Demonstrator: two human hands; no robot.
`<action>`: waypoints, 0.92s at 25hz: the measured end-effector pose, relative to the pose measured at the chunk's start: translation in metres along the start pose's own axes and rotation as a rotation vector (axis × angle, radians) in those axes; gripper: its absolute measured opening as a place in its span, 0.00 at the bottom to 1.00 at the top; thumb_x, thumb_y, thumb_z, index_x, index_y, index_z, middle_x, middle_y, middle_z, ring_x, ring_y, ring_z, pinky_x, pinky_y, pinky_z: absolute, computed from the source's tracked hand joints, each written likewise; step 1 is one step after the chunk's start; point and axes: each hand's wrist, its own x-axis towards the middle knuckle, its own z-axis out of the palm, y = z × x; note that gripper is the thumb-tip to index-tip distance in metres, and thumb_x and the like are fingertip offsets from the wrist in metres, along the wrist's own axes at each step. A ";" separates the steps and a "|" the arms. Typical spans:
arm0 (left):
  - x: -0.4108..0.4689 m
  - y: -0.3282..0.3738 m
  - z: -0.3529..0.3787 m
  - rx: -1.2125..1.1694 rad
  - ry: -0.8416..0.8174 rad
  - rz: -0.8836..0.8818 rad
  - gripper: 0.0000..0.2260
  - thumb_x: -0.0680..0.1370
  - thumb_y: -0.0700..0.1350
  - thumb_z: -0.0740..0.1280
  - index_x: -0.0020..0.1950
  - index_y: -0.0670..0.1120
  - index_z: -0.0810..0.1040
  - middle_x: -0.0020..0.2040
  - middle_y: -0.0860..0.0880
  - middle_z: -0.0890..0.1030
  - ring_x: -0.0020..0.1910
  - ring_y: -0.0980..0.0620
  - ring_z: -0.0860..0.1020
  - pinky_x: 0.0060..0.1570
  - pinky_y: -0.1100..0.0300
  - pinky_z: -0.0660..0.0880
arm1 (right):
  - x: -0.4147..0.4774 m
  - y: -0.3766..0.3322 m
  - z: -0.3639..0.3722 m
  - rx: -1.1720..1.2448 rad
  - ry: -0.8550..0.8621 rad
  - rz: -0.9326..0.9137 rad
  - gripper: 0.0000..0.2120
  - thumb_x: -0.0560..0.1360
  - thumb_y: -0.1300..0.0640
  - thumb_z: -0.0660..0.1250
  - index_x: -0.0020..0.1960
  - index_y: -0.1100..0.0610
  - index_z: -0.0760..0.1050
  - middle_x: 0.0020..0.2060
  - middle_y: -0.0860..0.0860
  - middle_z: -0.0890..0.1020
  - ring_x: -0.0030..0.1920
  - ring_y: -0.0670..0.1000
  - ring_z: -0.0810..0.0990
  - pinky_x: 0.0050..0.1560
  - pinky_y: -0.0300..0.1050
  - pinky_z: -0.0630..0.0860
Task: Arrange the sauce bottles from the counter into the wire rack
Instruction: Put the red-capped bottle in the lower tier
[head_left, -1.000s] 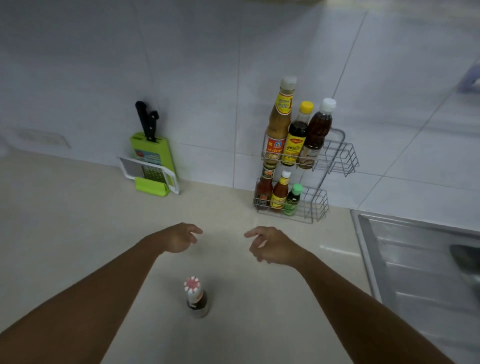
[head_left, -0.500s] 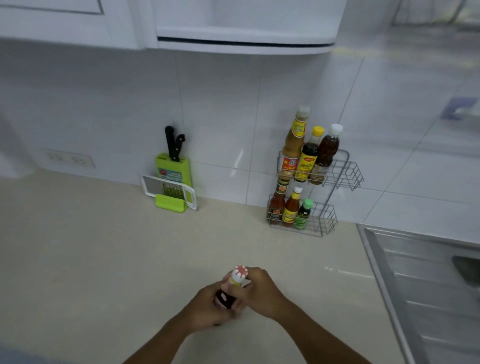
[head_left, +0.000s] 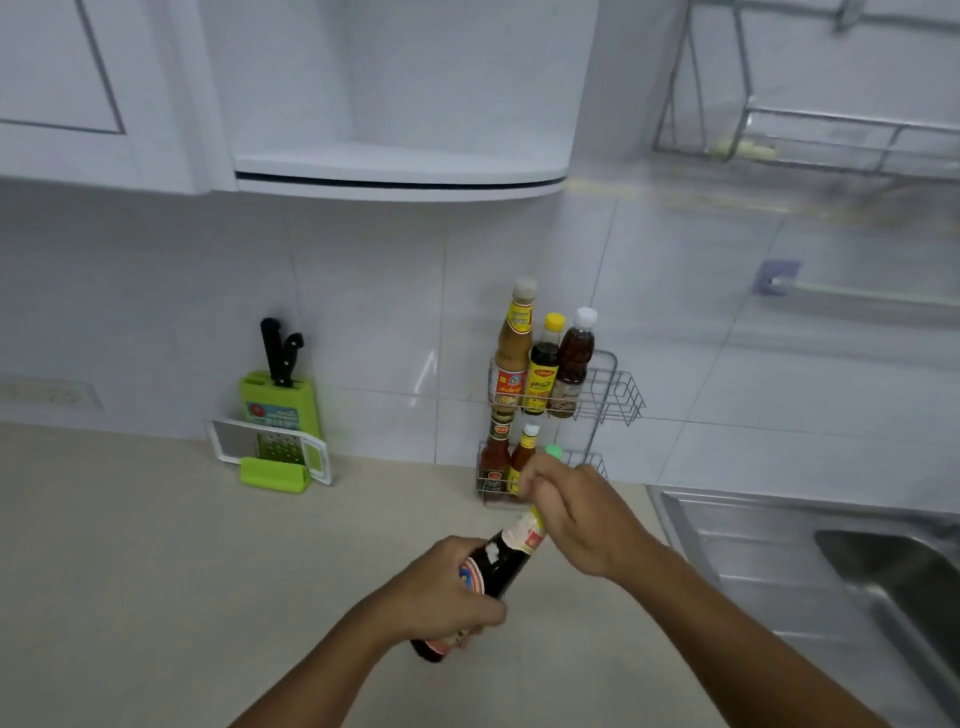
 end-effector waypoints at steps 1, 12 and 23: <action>0.004 0.008 0.007 0.249 0.172 0.003 0.15 0.63 0.54 0.72 0.49 0.57 0.76 0.41 0.48 0.82 0.33 0.48 0.79 0.30 0.53 0.73 | 0.000 0.001 -0.003 0.002 0.046 0.077 0.13 0.79 0.49 0.52 0.44 0.50 0.73 0.34 0.47 0.77 0.36 0.49 0.75 0.36 0.49 0.71; 0.029 0.064 0.015 -0.261 -0.348 -0.033 0.12 0.66 0.38 0.74 0.47 0.47 0.78 0.33 0.43 0.78 0.25 0.46 0.76 0.34 0.53 0.75 | -0.001 0.017 -0.063 0.279 0.017 0.113 0.13 0.78 0.53 0.55 0.43 0.46 0.78 0.37 0.38 0.81 0.38 0.40 0.76 0.35 0.33 0.69; 0.096 0.067 0.036 0.637 0.537 0.114 0.26 0.65 0.61 0.72 0.61 0.59 0.71 0.49 0.54 0.81 0.47 0.49 0.82 0.45 0.55 0.80 | 0.028 0.067 -0.044 0.882 0.080 0.711 0.14 0.79 0.48 0.68 0.44 0.58 0.72 0.25 0.50 0.69 0.22 0.48 0.63 0.22 0.38 0.62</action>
